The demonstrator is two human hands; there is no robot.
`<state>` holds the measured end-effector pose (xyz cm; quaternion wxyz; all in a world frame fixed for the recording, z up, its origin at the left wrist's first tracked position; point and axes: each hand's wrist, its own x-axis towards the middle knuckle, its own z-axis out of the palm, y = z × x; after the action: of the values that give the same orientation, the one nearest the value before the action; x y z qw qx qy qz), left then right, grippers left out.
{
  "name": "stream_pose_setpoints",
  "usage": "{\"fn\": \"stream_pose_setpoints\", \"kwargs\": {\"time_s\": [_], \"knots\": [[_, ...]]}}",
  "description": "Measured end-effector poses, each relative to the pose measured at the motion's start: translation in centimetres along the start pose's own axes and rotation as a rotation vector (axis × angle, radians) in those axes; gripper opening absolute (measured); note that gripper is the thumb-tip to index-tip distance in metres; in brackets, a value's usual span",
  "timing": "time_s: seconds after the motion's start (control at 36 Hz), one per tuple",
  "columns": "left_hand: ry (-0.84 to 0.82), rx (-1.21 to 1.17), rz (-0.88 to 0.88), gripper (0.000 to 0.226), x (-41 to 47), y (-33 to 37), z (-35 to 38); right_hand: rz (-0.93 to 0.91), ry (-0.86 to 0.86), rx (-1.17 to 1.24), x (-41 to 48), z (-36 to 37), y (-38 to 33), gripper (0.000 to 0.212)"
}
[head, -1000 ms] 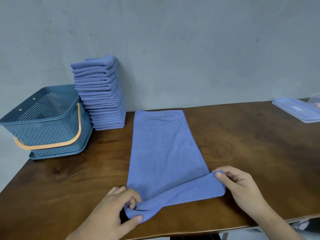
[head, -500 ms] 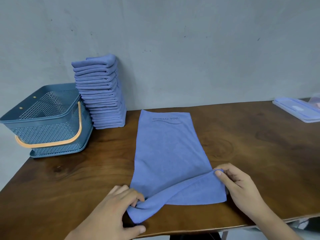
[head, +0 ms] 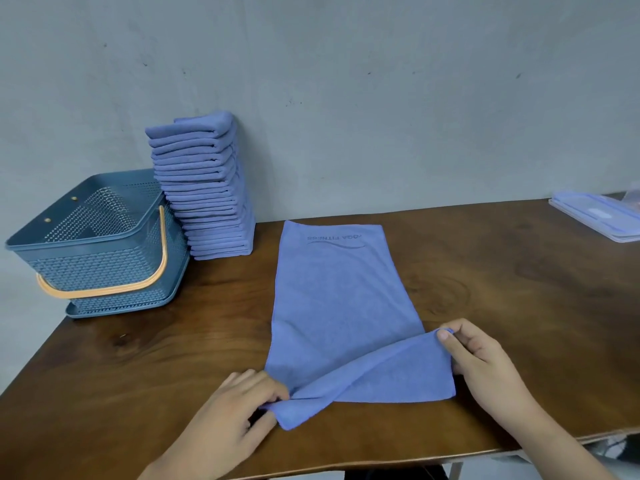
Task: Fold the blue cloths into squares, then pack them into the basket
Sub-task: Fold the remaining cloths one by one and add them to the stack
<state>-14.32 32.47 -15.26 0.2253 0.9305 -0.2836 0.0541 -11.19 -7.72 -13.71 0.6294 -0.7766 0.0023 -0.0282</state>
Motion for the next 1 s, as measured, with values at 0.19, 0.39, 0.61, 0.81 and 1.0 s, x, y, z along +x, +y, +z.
{"fn": "stream_pose_setpoints", "kwargs": {"time_s": [0.19, 0.39, 0.61, 0.81, 1.0], "knots": [[0.192, -0.352, -0.235, 0.046, -1.1, 0.4, -0.5, -0.03, -0.082, 0.135, -0.7, -0.2, -0.9, 0.025], [0.292, -0.596, -0.27, 0.042, 0.2, 1.1, -1.0, -0.052, -0.057, 0.152, -0.3, 0.3, -2.0, 0.024], [0.399, -0.756, -0.299, 0.047, 6.4, -0.7, -2.7, -0.099, 0.079, 0.006, 6.1, 1.1, -4.4, 0.026], [0.471, -0.553, -0.4, 0.045, 14.7, -5.7, -3.9, -0.109, 0.091, -0.139, 15.9, 2.5, -5.6, 0.026], [0.371, -0.051, -0.615, 0.032, 23.0, -10.6, -2.8, -0.001, 0.146, -0.456, 25.6, 4.5, -2.6, 0.036]]}}
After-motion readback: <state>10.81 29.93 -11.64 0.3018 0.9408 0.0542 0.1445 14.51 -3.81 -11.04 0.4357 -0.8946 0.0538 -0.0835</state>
